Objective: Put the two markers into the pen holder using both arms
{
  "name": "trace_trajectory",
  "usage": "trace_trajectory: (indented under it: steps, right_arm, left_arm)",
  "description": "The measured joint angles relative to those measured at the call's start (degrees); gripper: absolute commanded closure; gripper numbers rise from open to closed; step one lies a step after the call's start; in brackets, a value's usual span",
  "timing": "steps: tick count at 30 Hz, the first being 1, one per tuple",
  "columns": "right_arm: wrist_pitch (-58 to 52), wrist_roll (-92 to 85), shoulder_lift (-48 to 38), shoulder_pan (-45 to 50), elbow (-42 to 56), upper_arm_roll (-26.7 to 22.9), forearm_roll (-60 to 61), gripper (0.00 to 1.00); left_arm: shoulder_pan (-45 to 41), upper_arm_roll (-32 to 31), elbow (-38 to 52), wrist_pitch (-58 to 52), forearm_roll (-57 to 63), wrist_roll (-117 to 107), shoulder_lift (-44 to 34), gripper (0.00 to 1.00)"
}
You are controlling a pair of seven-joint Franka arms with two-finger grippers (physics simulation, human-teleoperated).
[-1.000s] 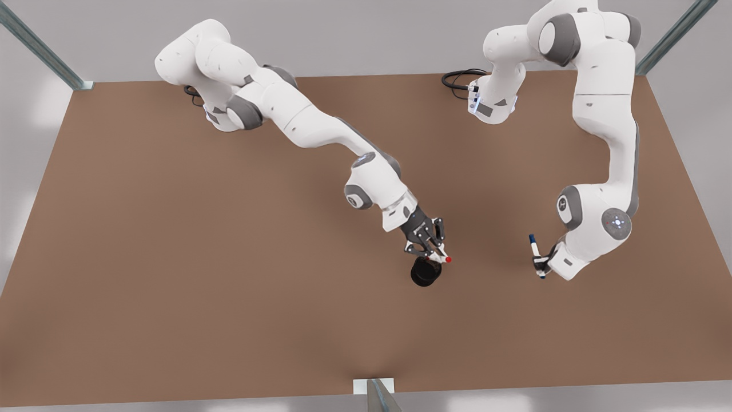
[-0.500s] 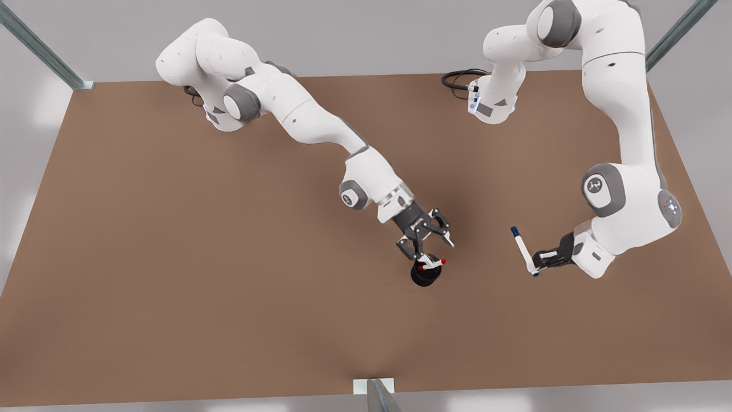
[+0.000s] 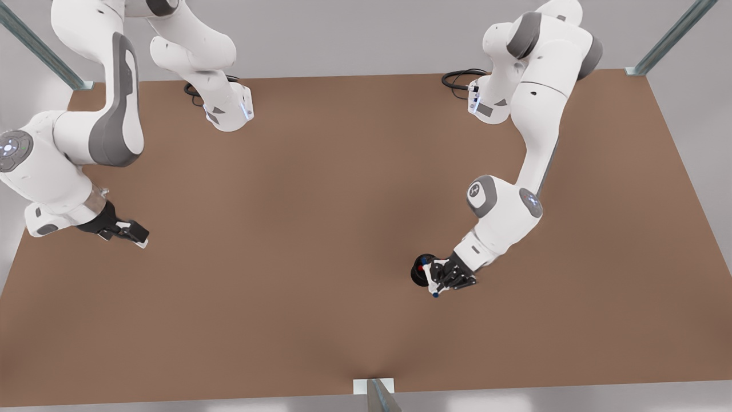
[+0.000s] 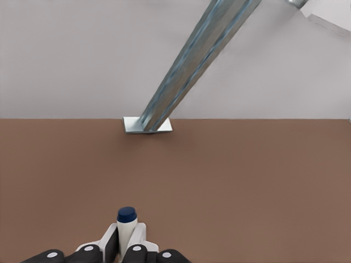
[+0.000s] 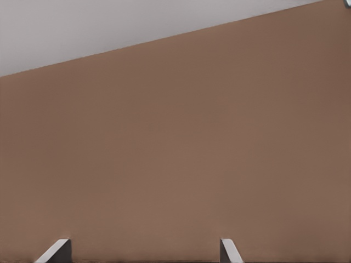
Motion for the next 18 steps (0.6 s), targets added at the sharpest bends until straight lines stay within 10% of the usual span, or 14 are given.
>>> trace_trajectory:
  steps: [18]
  right_arm:
    - [-8.95, -5.29, 1.70, 4.19, 2.60, 2.41, -1.88, 0.00]
  left_arm:
    - [2.21, -5.79, -15.72, 26.62, -0.69, 19.84, -2.10, 0.79]
